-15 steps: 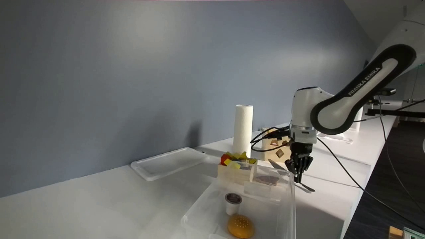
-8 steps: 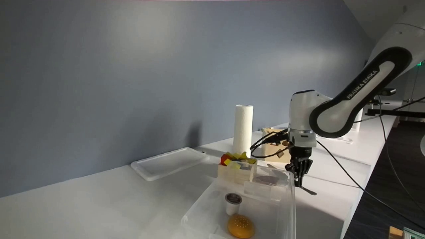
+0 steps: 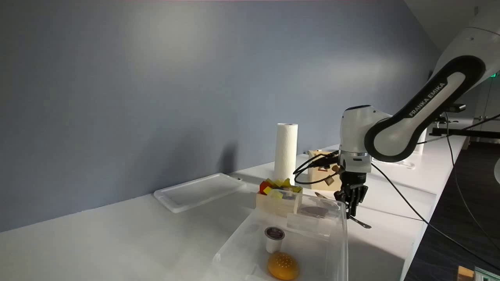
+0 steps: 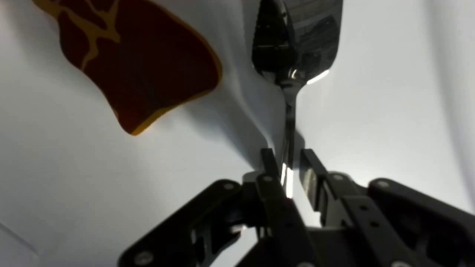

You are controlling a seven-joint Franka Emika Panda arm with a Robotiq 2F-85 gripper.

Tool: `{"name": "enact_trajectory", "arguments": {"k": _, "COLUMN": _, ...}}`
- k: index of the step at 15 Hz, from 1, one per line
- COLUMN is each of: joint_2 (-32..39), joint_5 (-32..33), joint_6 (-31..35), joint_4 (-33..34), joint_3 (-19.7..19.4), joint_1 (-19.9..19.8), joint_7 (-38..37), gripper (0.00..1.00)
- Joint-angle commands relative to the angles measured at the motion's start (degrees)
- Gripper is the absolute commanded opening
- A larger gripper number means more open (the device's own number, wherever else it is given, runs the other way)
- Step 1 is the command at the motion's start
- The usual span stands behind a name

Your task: Turn the kitchen utensil in the other direction

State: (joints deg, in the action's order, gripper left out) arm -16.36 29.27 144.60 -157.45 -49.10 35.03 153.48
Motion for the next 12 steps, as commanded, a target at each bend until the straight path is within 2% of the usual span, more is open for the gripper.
{"name": "enact_trajectory", "arguments": {"k": 1, "joint_2": -5.33, "joint_5": -0.64, "joint_6": -5.26, "joint_4": 0.24, "joint_3": 3.22, "joint_1": -1.04, "joint_7": -5.03, "gripper": 0.56}}
{"name": "enact_trajectory", "arguments": {"k": 2, "joint_2": -3.73, "joint_5": -6.06, "joint_6": -5.11, "joint_4": 0.30, "joint_3": 12.92, "joint_1": -9.08, "joint_7": -3.43, "gripper": 0.62}}
{"name": "enact_trajectory", "arguments": {"k": 3, "joint_2": -5.28, "joint_5": -7.49, "joint_6": -6.95, "joint_4": 0.64, "joint_3": 15.56, "joint_1": -10.44, "joint_7": -5.77, "gripper": 0.70}}
{"name": "enact_trajectory", "arguments": {"k": 6, "joint_2": -7.81, "joint_5": -12.98, "joint_6": -9.96, "joint_4": 2.37, "joint_3": 29.65, "joint_1": -20.70, "joint_7": -13.85, "gripper": 0.91}}
{"name": "enact_trajectory", "arguments": {"k": 8, "joint_2": -9.50, "joint_5": -13.82, "joint_6": -13.14, "joint_4": 4.67, "joint_3": 35.89, "joint_1": -25.22, "joint_7": -19.67, "gripper": 1.00}}
{"name": "enact_trajectory", "arguments": {"k": 12, "joint_2": -12.13, "joint_5": -12.95, "joint_6": -18.06, "joint_4": 9.51, "joint_3": 41.85, "joint_1": -31.39, "joint_7": -29.73, "gripper": 1.00}}
